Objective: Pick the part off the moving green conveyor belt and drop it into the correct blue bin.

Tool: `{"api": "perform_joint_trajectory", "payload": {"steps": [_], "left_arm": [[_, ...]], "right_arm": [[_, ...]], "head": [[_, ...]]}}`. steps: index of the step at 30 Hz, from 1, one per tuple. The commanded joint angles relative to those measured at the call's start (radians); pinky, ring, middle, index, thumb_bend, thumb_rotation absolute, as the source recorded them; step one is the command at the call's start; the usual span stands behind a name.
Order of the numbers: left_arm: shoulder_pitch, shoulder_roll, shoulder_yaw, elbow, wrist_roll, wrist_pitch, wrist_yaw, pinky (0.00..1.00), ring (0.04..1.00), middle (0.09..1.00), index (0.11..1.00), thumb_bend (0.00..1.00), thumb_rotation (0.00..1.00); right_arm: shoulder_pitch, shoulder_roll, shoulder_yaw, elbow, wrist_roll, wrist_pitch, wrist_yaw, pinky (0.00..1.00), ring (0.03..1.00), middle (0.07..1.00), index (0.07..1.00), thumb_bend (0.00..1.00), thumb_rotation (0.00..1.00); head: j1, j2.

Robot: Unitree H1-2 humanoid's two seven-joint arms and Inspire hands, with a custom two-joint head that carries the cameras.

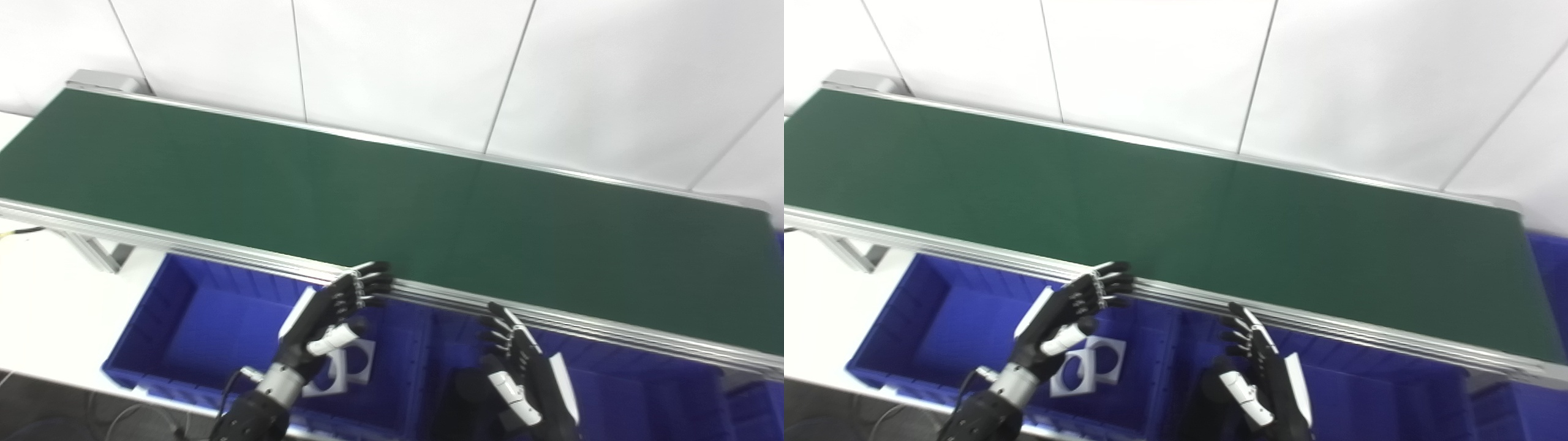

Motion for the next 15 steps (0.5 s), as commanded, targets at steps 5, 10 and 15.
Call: {"api": "perform_joint_trajectory", "payload": {"steps": [5,10,15], "left_arm": [[-0.032,0.020,0.012,0.035,-0.024,-0.062,-0.010,0.70,0.759,0.781,0.823,0.89,0.63],[-0.046,0.033,0.024,0.067,-0.047,-0.076,-0.020,0.72,0.760,0.779,0.822,0.90,0.62],[-0.053,0.053,0.044,0.094,-0.081,-0.086,-0.040,0.75,0.769,0.783,0.823,0.88,0.61]], "right_arm": [[-0.020,0.025,-0.003,0.019,-0.002,-0.075,-0.022,0.70,0.774,0.825,0.886,0.62,0.76],[-0.031,0.039,0.001,0.036,-0.014,-0.071,-0.027,0.71,0.778,0.826,0.886,0.63,0.75],[-0.048,0.060,0.010,0.068,-0.037,-0.074,-0.041,0.71,0.777,0.824,0.880,0.63,0.73]], "head": [[-0.069,-0.015],[-0.121,-0.024],[-0.238,-0.053]]}}
